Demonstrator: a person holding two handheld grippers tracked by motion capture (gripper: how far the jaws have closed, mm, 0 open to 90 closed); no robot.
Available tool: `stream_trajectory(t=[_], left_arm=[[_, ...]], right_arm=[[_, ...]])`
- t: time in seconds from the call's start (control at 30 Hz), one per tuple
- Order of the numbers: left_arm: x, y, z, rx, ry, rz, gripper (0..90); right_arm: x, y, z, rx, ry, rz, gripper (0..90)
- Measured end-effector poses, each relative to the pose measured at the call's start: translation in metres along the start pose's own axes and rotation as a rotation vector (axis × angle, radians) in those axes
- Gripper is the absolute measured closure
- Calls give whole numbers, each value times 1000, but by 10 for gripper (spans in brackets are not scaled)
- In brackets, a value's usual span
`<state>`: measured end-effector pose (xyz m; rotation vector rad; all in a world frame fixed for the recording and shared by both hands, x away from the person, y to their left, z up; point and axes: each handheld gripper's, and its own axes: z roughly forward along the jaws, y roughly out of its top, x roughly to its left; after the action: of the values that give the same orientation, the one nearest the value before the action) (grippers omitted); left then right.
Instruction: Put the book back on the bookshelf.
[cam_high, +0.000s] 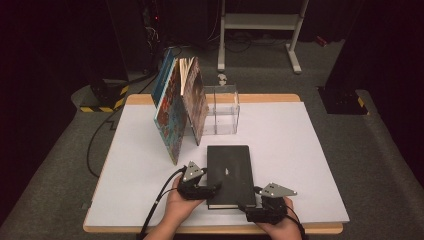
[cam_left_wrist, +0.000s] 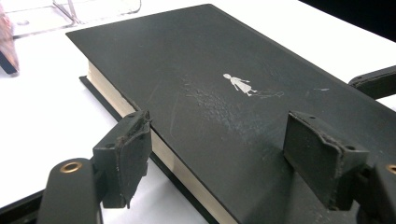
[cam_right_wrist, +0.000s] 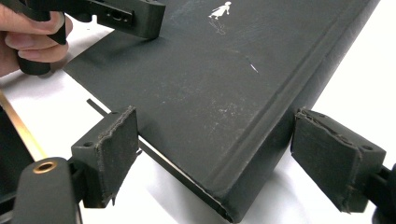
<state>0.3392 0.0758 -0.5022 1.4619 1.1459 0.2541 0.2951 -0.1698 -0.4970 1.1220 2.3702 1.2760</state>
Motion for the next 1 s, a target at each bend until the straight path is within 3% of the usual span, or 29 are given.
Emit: stream_trajectory(t=[0.2, 0.33, 0.53, 0.73, 1.0], left_arm=[[3, 2, 4, -15, -5, -11, 236], [5, 2, 4, -17, -12, -11, 229], [7, 3, 5, -29, -15, 2, 231], [16, 6, 10, -11, -19, -55, 165], [17, 8, 14, 12, -41, -68, 162]], right_arm=[[-5, 4, 4, 2, 4, 9, 159], [-10, 2, -3, -21, 25, 35, 229], [-20, 13, -4, -49, -1, 60, 240], [-33, 22, 14, -27, 6, 91, 217], [-26, 20, 17, -48, 9, 79, 211]])
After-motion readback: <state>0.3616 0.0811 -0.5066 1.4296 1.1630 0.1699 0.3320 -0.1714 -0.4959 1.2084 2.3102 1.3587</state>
